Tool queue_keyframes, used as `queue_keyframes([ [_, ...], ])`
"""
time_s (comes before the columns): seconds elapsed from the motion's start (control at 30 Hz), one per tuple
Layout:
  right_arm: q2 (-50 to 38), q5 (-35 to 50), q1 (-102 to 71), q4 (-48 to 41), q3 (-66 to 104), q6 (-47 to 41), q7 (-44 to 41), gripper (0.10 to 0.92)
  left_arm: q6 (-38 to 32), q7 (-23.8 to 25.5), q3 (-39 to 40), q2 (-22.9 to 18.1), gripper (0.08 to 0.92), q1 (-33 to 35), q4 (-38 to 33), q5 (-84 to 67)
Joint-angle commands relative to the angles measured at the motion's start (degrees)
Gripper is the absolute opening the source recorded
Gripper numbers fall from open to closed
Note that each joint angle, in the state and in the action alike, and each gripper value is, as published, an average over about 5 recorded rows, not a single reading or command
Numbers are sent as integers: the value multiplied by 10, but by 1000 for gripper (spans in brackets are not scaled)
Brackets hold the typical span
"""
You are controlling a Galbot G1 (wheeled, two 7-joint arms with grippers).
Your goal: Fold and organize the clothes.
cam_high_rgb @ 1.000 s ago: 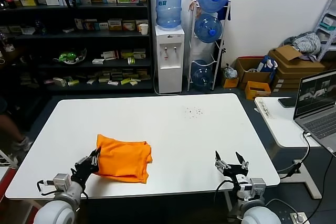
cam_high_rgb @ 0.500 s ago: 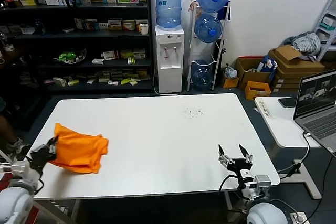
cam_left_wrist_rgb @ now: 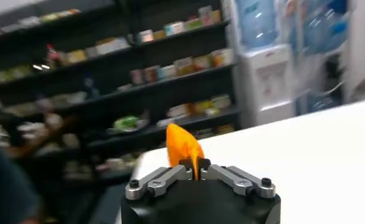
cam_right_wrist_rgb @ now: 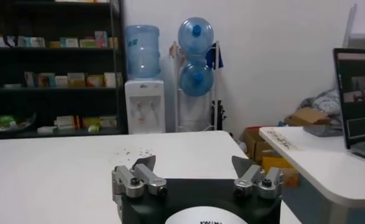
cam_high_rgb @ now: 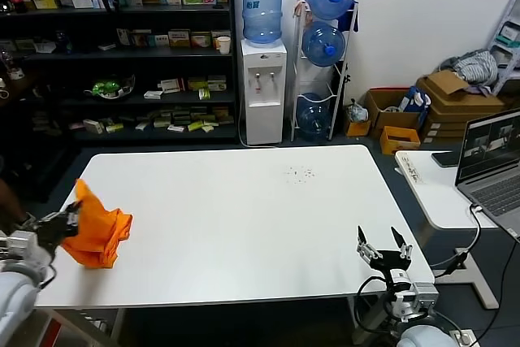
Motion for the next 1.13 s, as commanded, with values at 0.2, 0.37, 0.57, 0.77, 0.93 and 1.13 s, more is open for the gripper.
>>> queue_keyframes([
  [0.2, 9, -33, 4, 12, 17, 1, 0, 823, 67, -271, 505, -319, 127, -293, -105, -225],
  [0.37, 11, -19, 21, 7, 18, -4, -8, 823, 65, -241, 511, -392, 151, -293, -48, -145],
  [0.57, 12, -7, 32, -2, 19, -15, -30, 823, 60, -203, 446, -405, 310, -248, -50, -83],
  [0.77, 10, -10, 31, 3, 19, -13, -46, 823, 34, -146, 345, -364, 483, -148, -100, -17],
  [0.93, 9, -11, 24, 4, 23, 0, -65, 823, -80, -3, 215, -306, 622, -13, -124, 101],
  [1.13, 16, -15, 5, 3, 35, 31, -93, 823, -227, 121, 82, -305, 766, 113, -94, 174],
])
